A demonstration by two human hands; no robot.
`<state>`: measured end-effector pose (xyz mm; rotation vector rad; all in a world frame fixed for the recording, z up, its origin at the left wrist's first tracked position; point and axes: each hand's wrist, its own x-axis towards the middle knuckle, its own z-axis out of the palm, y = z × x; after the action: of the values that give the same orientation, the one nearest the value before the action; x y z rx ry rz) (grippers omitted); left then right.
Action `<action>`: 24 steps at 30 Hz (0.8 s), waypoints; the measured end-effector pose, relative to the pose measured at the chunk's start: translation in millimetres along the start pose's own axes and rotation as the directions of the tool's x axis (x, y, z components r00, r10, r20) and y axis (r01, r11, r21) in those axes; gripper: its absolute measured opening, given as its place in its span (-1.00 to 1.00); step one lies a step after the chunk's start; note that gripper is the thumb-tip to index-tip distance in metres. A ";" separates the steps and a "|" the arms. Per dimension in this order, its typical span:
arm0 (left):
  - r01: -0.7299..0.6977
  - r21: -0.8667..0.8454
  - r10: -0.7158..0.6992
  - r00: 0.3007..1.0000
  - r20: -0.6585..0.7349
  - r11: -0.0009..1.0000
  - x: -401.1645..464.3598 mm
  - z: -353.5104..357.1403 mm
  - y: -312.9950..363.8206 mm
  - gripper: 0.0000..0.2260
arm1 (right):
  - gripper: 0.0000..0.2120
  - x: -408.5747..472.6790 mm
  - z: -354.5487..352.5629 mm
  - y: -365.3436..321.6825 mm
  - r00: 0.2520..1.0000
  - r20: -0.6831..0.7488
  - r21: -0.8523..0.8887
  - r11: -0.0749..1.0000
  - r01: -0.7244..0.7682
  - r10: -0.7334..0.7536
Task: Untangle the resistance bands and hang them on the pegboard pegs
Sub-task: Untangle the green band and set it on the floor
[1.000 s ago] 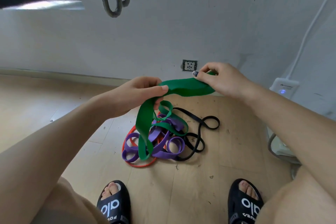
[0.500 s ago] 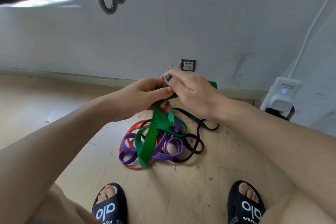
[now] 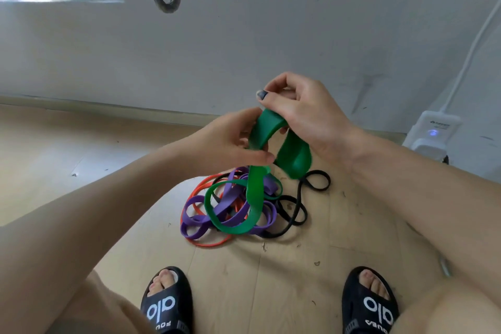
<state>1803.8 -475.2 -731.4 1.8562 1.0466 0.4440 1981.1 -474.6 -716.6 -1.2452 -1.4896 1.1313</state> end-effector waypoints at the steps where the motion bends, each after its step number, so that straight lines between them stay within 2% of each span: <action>1: -0.028 0.034 0.029 0.999 -0.030 0.999 0.5 -2.2 0.0 -0.58 | -0.88 0.7 -2.5 -2.6 1.000 -0.020 0.029 0.999 0.014 -0.014; 5: -0.086 0.254 0.115 0.988 -0.104 0.963 0.8 -10.9 1.2 -0.73 | -0.85 1.5 -16.6 -13.0 0.997 -0.069 0.113 0.993 0.035 -0.028; 8: -0.098 0.319 0.144 0.982 -0.123 0.943 2.2 -11.5 3.9 -0.75 | -0.85 -1.8 -20.1 -13.2 0.999 -0.049 0.143 0.989 0.032 -0.025; 12: -0.084 0.312 0.145 0.973 -0.177 0.946 4.9 -16.5 7.8 -0.78 | -0.86 0.5 -23.9 -11.2 0.996 -0.090 0.125 0.992 0.021 -0.010; 17: -0.091 0.255 0.134 0.979 -0.154 0.963 0.8 -22.3 3.7 -0.81 | -0.88 1.1 -27.5 -10.9 0.995 -0.103 0.102 0.995 0.021 -0.010; 20: -0.075 0.256 0.117 0.981 -0.154 0.964 1.3 -24.5 3.8 -0.71 | -0.88 1.3 -27.9 -11.8 0.994 -0.112 0.108 0.994 0.013 -0.001; 22: -0.067 0.221 0.092 0.990 -0.105 0.973 1.6 -27.0 2.4 -0.61 | -0.86 1.7 -30.3 -13.7 0.991 -0.131 0.143 0.990 0.010 0.009; 24: -0.065 0.196 0.075 0.996 -0.048 0.979 2.2 -27.8 1.7 -0.58 | -0.84 1.6 -32.1 -16.6 0.990 -0.142 0.179 0.984 0.013 0.013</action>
<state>1787.2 -458.5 -716.2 2.0691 1.0967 0.4502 2008.6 -471.0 -693.5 -1.1760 -1.2529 1.1262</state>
